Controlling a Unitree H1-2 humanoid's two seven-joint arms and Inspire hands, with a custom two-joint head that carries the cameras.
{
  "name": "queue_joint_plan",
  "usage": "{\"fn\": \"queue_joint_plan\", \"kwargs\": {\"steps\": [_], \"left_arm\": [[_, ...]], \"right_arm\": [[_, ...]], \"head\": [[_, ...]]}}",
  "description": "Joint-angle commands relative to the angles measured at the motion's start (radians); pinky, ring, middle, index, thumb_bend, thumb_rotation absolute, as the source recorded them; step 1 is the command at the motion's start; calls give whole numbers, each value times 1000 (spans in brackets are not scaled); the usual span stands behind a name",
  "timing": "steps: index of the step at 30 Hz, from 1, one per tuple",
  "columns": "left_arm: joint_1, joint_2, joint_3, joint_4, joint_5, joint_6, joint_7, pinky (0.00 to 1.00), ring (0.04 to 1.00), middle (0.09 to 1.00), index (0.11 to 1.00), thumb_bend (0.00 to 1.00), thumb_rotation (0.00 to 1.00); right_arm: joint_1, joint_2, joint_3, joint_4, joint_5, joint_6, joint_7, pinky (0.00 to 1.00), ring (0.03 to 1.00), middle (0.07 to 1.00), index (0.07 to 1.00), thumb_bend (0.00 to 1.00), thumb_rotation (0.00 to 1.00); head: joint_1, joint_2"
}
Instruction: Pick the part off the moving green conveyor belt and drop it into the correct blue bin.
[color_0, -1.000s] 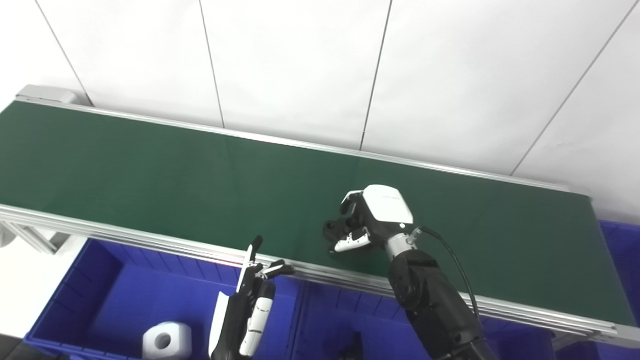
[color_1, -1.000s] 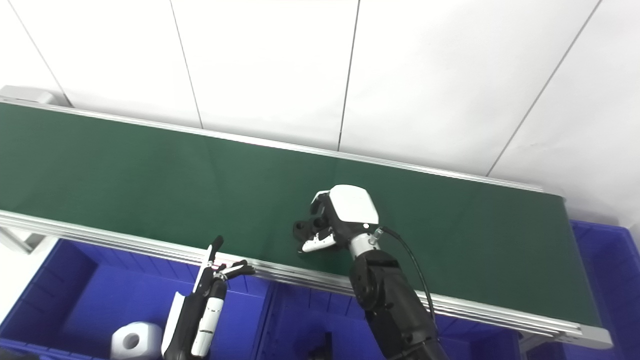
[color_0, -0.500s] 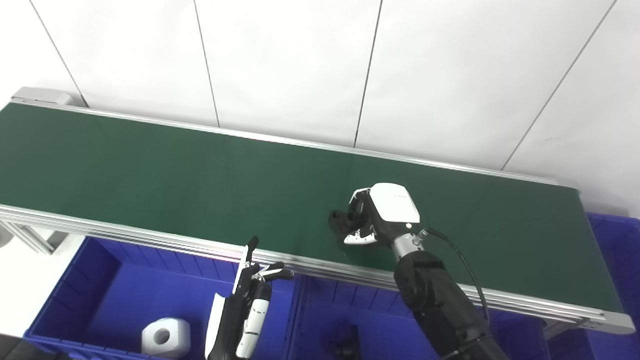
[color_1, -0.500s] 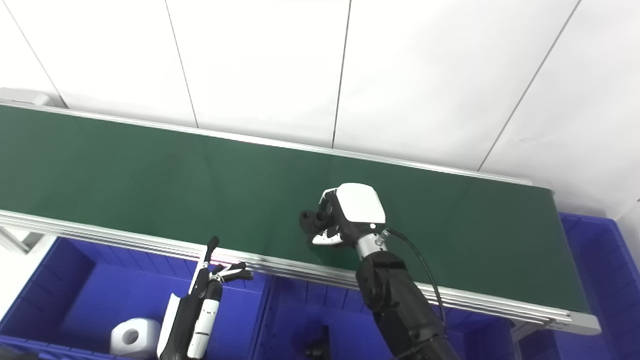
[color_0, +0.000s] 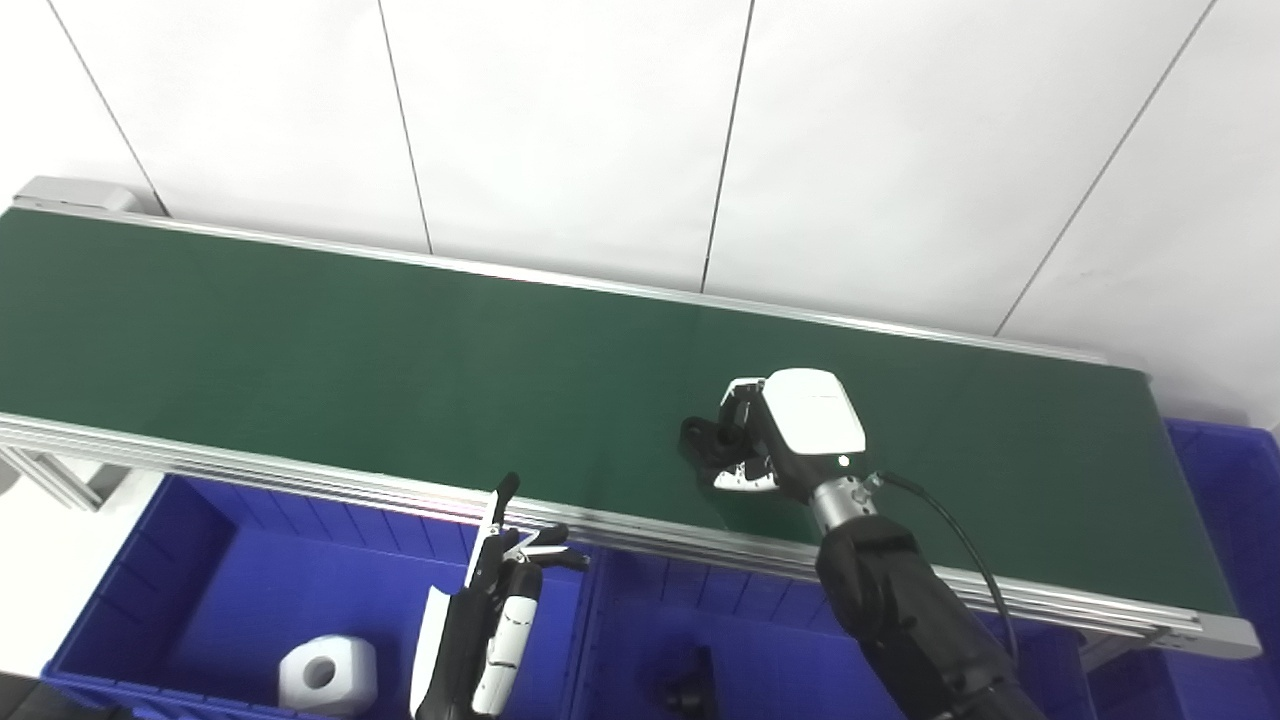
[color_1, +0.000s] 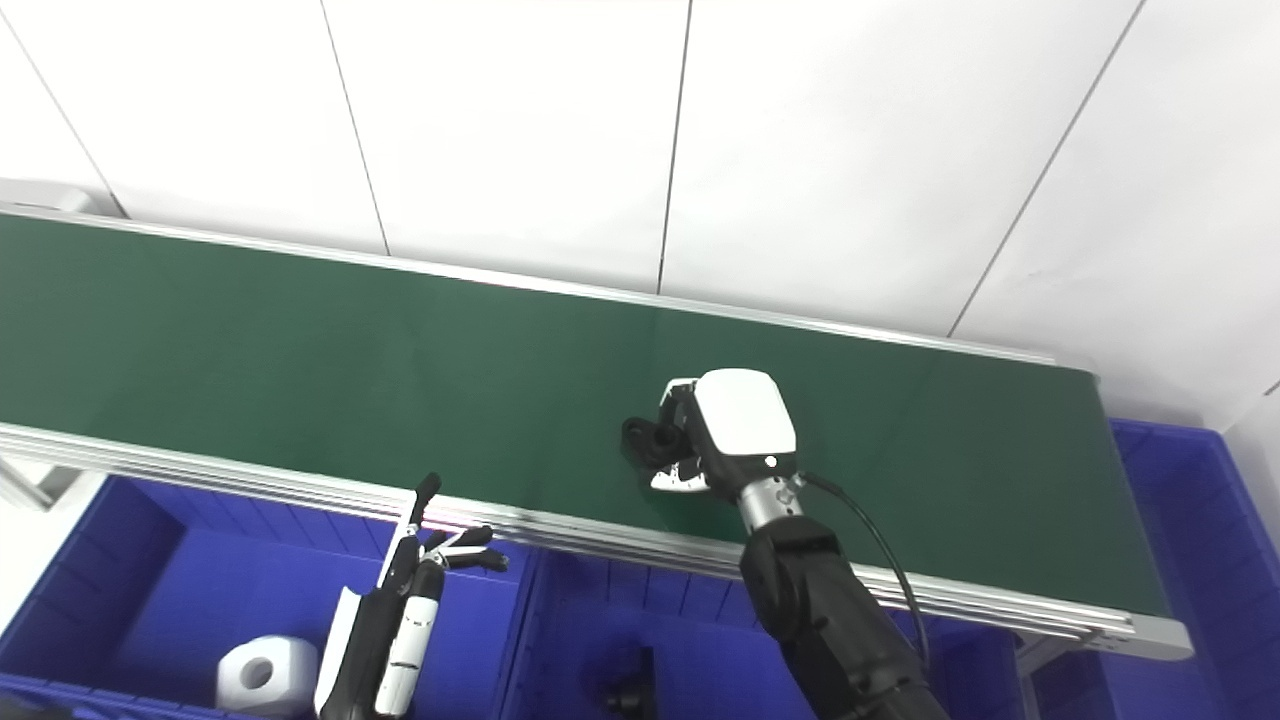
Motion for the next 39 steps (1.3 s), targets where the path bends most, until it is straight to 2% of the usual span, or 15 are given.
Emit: {"fn": "queue_joint_plan", "kwargs": {"steps": [1,3,5,6,7,9,14,15,16,17,20,22,29,32,39], "left_arm": [[-9,-35,-30,-11,-6,-22,-2,1000,799,591,986,420,1000],[-9,-34,-29,-9,-7,-23,-1,1000,798,590,986,421,1000],[-9,-34,-28,-7,-8,-23,0,1000,797,589,986,421,1000],[-10,-34,-28,-6,-8,-23,0,1000,796,589,986,418,1000],[-10,-33,-27,-6,-8,-22,0,1000,795,589,986,417,1000],[-10,-33,-27,-5,-13,-22,-1,1000,792,587,989,423,1000],[-7,-30,-27,-4,-15,-23,-3,1000,791,584,995,422,1000],[-7,-29,-27,-3,-18,-23,-4,1000,796,583,998,419,1000],[-8,-27,-26,-3,-17,-20,-5,1000,797,584,999,419,1000],[-8,-26,-26,-3,-15,-19,-5,1000,799,585,1000,422,1000],[-11,-25,-24,-6,-25,-17,-7,1000,801,585,1000,417,1000],[-13,-24,-23,-10,-32,-12,-10,1000,800,586,1000,429,1000],[-30,-14,-12,1,-63,-38,-9,1000,773,576,995,390,1000],[-39,-9,-5,6,-80,-38,-10,1000,760,570,993,371,1000],[-59,4,11,14,-99,-20,-13,1000,786,575,994,397,1000]], "right_arm": [[-6,3,55,46,-69,-76,-97,163,215,291,487,518,131],[-23,-3,86,76,-108,-110,-207,161,211,285,486,520,128],[-36,-10,106,92,-126,-143,-272,176,220,296,485,520,124],[-40,-14,113,95,-130,-159,-296,224,254,414,484,528,40],[-44,-21,124,95,-142,-172,-326,233,260,434,484,529,25],[-51,-31,140,94,-168,-186,-379,281,303,409,518,523,3],[-55,-39,160,99,-217,-180,-473,255,286,401,522,522,0],[-55,-39,162,104,-224,-178,-493,235,266,447,494,529,0],[-54,-39,162,107,-227,-177,-507,238,269,444,496,529,0],[-53,-38,162,109,-229,-177,-516,257,286,415,513,525,0],[-50,-39,159,106,-238,-163,-535,272,299,406,521,523,0],[-48,-39,156,101,-244,-157,-542,248,276,457,490,530,0],[-38,-45,147,86,-239,-173,-547,219,250,470,481,532,0],[-26,-62,148,51,-250,-168,-554,195,224,469,481,532,0],[16,-124,117,-74,-238,-183,-521,220,246,470,483,532,0]], "head": [[0,0],[-1,-3],[-1,-4],[-1,-4],[-2,-4],[-2,-4],[-5,-11],[-5,-10],[-5,-11],[-6,-9],[-14,-2],[-19,3],[-34,-2],[-42,-2],[-59,-10]]}}
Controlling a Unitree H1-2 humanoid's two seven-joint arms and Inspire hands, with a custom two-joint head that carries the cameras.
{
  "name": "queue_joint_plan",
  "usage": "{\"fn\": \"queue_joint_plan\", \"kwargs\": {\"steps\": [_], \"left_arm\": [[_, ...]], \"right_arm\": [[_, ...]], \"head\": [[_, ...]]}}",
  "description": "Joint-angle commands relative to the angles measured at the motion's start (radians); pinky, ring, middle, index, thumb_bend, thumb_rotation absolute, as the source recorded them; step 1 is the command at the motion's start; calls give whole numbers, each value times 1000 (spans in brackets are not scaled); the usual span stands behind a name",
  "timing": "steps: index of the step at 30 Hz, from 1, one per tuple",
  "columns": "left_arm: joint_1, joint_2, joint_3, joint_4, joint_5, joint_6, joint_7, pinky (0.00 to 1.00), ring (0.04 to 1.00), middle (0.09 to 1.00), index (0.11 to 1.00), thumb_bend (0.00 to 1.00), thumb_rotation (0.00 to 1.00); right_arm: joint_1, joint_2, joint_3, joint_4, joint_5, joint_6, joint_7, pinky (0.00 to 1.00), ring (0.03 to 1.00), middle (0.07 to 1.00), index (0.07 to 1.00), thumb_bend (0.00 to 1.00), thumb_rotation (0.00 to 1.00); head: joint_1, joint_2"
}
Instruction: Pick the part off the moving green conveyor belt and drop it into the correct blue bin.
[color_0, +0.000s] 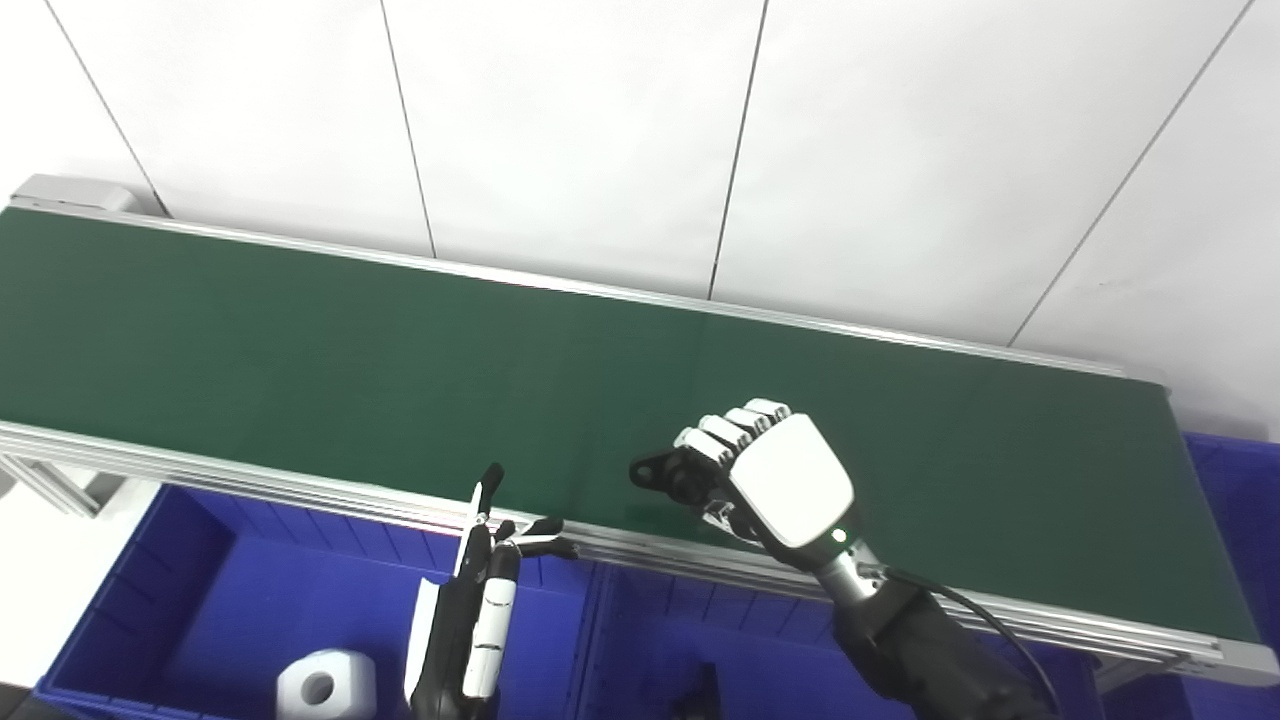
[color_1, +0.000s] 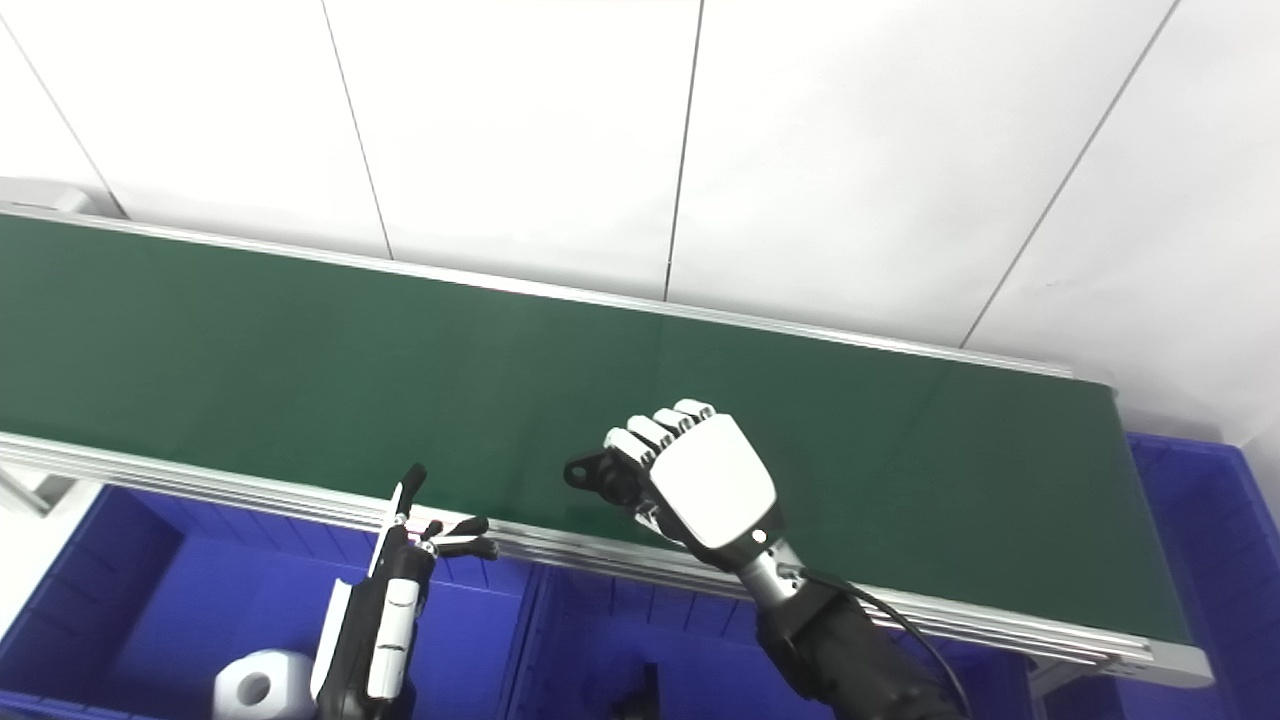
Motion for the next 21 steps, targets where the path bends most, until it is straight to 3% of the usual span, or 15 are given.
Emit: {"fn": "queue_joint_plan", "kwargs": {"steps": [1,10,18,21], "left_arm": [[-15,2,2,-14,-3,-16,-12,1000,787,574,997,394,1000],[-29,5,17,1,22,-12,-6,1000,803,573,1000,373,1000],[-35,8,31,-2,31,4,-9,1000,793,577,1000,419,1000],[-44,8,40,-4,32,13,-7,1000,793,571,1000,388,1000]], "right_arm": [[-15,-15,-25,-47,12,-22,-2,222,248,470,483,532,0],[8,-34,-47,-88,-10,-21,-34,204,232,469,483,532,0],[45,-60,-80,-233,-26,-22,-5,199,219,469,483,532,0],[59,-80,-90,-298,-52,-7,20,184,211,469,483,532,0]], "head": [[-2,-1],[-10,-10],[-24,-3],[-36,7]]}}
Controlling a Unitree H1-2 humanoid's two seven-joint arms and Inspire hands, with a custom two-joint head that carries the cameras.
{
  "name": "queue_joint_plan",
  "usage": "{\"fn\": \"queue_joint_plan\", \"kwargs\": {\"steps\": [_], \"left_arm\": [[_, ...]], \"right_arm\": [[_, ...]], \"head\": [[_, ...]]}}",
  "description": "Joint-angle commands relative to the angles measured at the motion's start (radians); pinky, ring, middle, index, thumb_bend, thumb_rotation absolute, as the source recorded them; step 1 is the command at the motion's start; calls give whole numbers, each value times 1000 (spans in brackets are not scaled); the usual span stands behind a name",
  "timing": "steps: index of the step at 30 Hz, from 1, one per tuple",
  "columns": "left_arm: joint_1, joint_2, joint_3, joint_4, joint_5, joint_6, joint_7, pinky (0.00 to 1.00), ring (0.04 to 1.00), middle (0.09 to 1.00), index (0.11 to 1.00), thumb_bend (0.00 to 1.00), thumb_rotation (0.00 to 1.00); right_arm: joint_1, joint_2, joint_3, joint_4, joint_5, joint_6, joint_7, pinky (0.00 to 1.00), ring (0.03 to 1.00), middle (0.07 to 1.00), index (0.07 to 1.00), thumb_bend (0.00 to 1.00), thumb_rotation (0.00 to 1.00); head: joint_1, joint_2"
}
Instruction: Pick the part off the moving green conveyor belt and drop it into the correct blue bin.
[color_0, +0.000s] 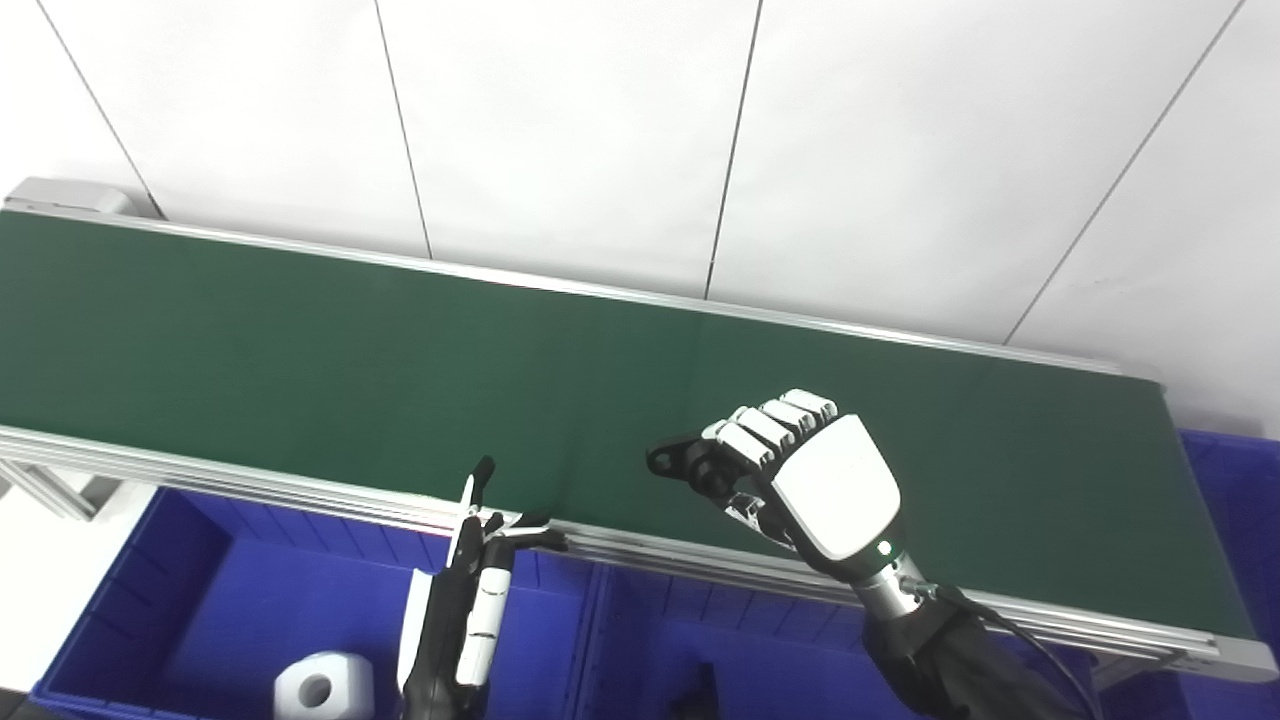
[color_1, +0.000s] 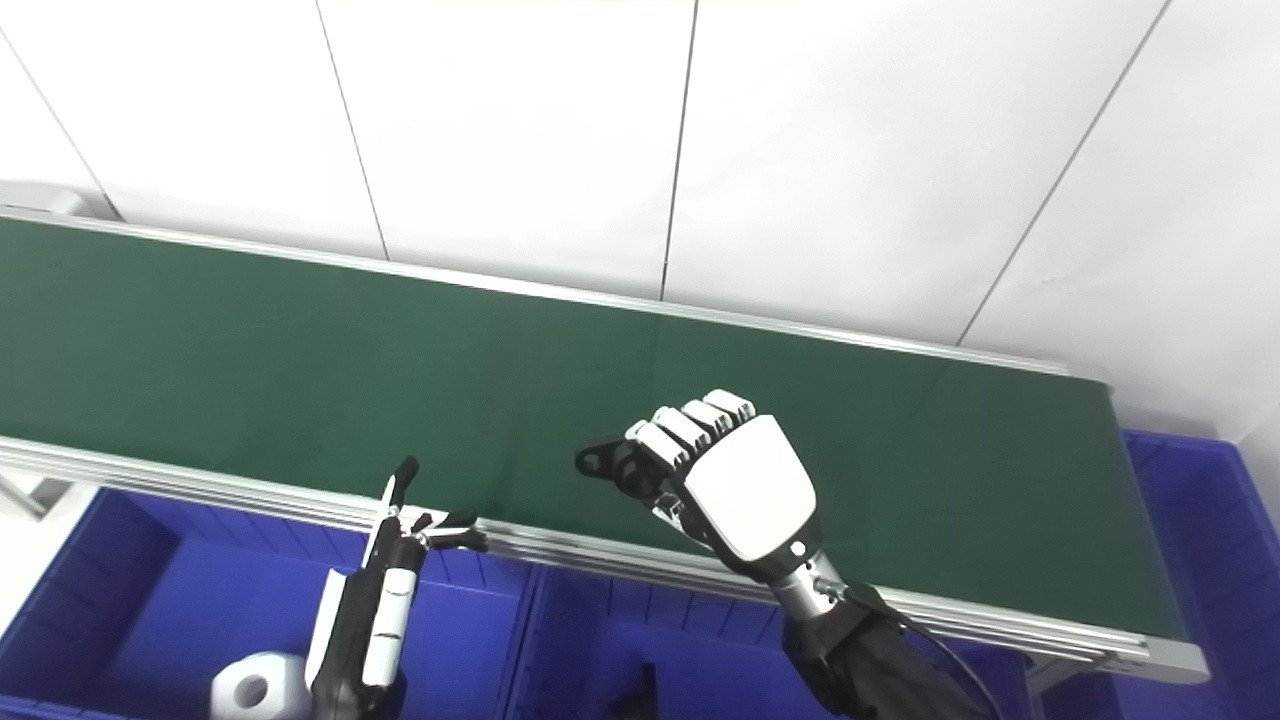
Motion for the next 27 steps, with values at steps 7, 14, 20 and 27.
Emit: {"fn": "queue_joint_plan", "kwargs": {"steps": [7,14,20,27], "left_arm": [[-50,5,28,-30,-1,39,-4,1000,789,565,1000,376,1000],[-100,15,53,-52,-7,116,-12,1000,829,596,1000,416,1000],[-146,41,74,-63,-22,161,-16,1000,825,612,1000,415,1000],[-183,63,83,-86,-8,224,-14,1000,884,596,985,484,1000]], "right_arm": [[20,-38,-49,-129,-25,-13,37,174,205,469,483,531,0],[23,-39,-70,-137,-29,-30,29,172,197,469,482,532,0],[35,-67,-70,-153,-31,-54,70,162,187,469,482,532,0],[73,-94,-55,-159,-57,-71,86,165,194,469,482,532,0]], "head": [[-32,45],[-88,147],[-132,246],[-142,269]]}}
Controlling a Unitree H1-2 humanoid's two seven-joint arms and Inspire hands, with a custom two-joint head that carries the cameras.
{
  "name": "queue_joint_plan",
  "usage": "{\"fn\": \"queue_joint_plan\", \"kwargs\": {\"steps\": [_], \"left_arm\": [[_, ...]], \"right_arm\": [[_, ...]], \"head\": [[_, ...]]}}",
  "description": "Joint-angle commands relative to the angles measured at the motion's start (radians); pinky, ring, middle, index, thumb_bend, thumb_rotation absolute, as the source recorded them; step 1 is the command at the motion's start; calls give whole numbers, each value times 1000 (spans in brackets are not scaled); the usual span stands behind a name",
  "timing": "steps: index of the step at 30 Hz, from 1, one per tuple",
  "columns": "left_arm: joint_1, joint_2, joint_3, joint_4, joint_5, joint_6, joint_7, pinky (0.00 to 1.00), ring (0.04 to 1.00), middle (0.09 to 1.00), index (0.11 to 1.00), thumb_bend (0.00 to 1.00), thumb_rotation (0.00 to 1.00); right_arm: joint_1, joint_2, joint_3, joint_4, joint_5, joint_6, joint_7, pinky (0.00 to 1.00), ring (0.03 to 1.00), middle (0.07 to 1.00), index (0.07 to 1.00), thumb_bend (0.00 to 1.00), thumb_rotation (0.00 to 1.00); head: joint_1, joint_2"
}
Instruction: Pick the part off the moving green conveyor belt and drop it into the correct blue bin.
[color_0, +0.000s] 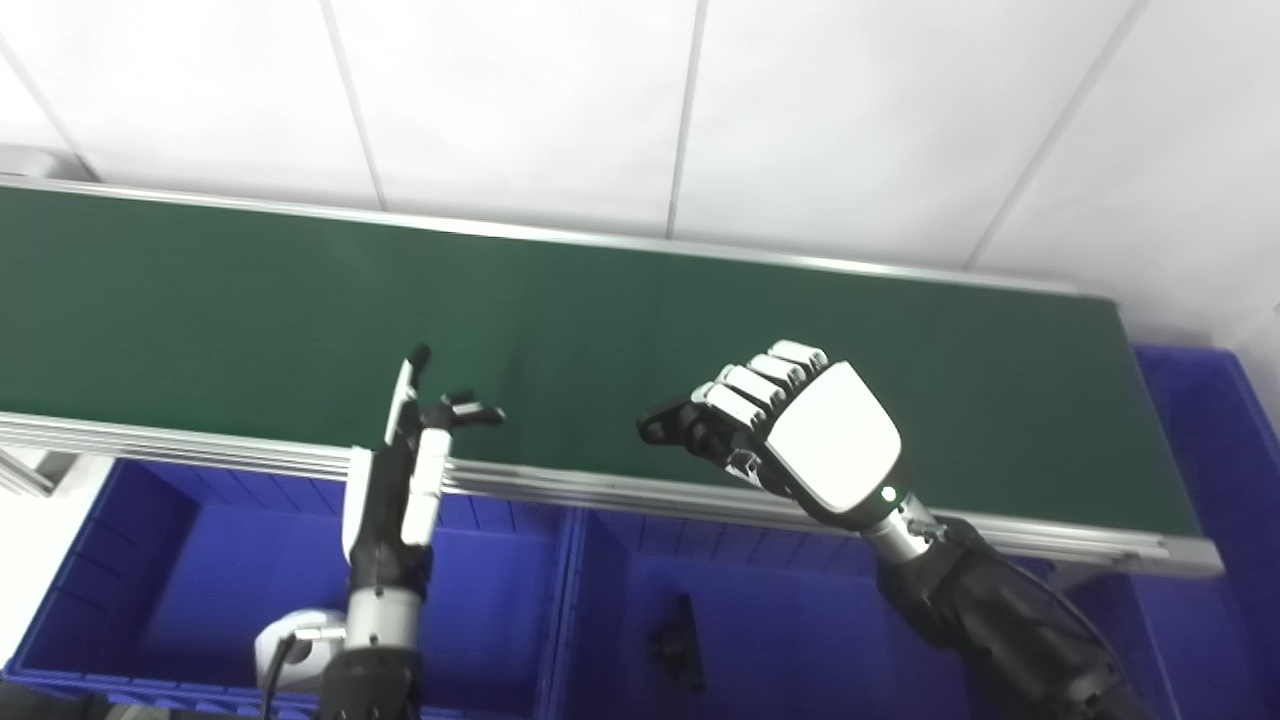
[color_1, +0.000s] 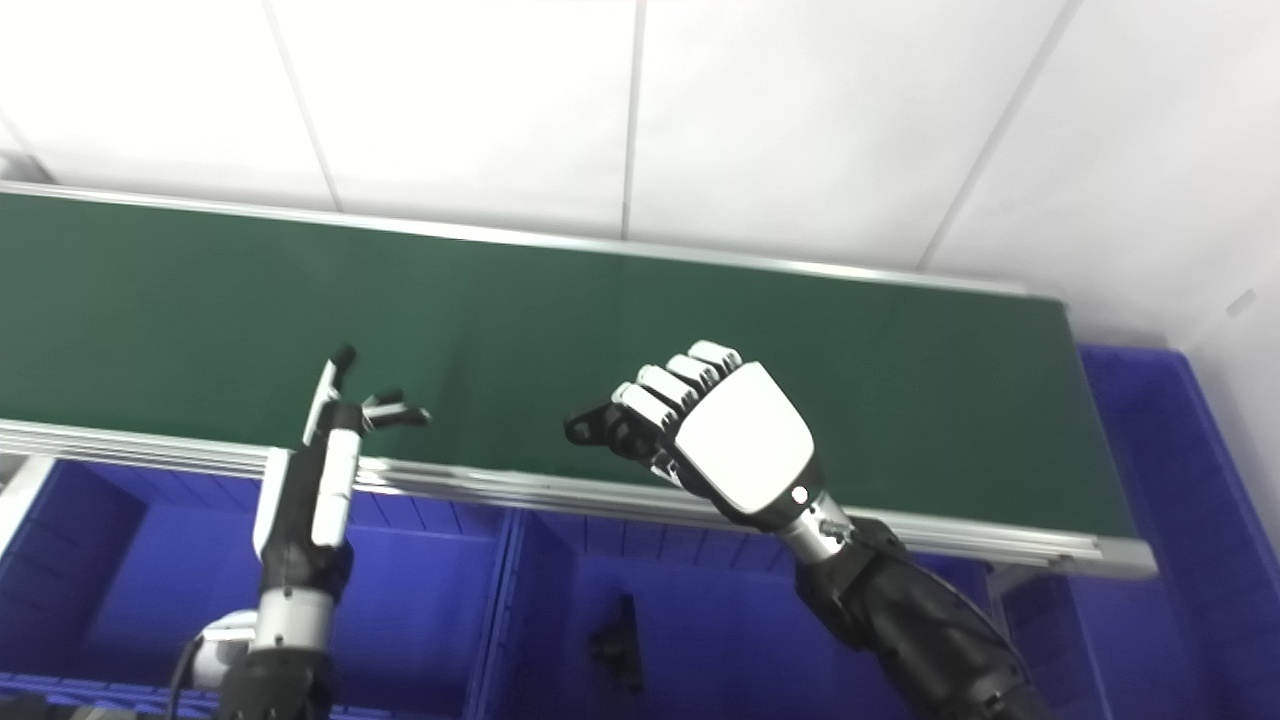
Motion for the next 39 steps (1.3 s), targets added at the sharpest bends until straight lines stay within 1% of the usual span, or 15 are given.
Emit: {"fn": "queue_joint_plan", "kwargs": {"steps": [1,10,17,24,26,28,29,30,31,32,33,35,36,38,39], "left_arm": [[-16,5,-2,-29,13,-4,-11,1000,883,597,986,487,1000],[-20,9,2,-35,35,7,-4,1000,842,603,990,489,1000],[-18,7,6,-57,36,24,-6,1000,850,601,987,518,1000],[-4,11,9,-77,30,28,-12,1000,851,600,988,525,1000],[1,7,9,-86,29,26,-9,1000,829,595,988,487,1000],[5,2,10,-97,24,34,-8,1000,825,597,990,477,1000],[7,-1,9,-104,23,40,-8,1000,824,598,992,473,1000],[8,-3,9,-109,22,44,-8,1000,824,600,992,470,1000],[10,-5,7,-117,27,49,-7,1000,824,600,992,469,1000],[11,-7,5,-124,33,55,-6,1000,822,599,992,470,1000],[12,-8,4,-133,38,65,-6,1000,830,598,992,470,1000],[16,-11,0,-146,46,80,-6,1000,850,596,989,475,1000],[18,-11,-1,-152,49,86,-6,1000,852,596,989,476,1000],[22,-9,-5,-161,59,90,-8,1000,861,594,982,483,1000],[25,-8,-7,-166,62,94,-9,1000,866,593,980,489,1000]], "right_arm": [[-1,-11,-2,-24,-3,-28,-20,159,188,469,482,531,0],[63,-38,19,-51,-35,-52,-45,149,181,469,481,530,0],[108,-59,67,-44,-67,-89,-85,175,211,469,482,532,0],[149,-79,119,-21,-82,-114,-63,188,217,469,482,532,0],[161,-83,128,-11,-68,-127,-35,207,225,469,482,530,0],[174,-92,125,-19,-29,-143,59,221,243,470,485,527,6],[186,-96,115,-31,-3,-140,125,227,251,471,487,526,9],[195,-99,108,-40,16,-137,173,366,426,574,661,744,327],[203,-101,99,-48,28,-130,205,413,486,609,721,818,435],[210,-100,91,-48,33,-121,225,504,581,678,790,910,537],[218,-98,80,-48,36,-110,244,654,712,787,867,964,620],[232,-95,62,-51,38,-100,272,899,892,937,964,996,733],[239,-94,54,-57,36,-95,285,918,905,947,970,997,741],[250,-92,39,-64,30,-93,296,983,979,989,994,1000,786],[255,-92,32,-68,30,-96,301,992,989,995,997,1000,784]], "head": [[1,-2],[-6,-3],[3,0],[14,-3],[13,1],[11,6],[11,9],[11,9],[14,18],[14,18],[20,21],[26,16],[26,17],[28,18],[32,17]]}}
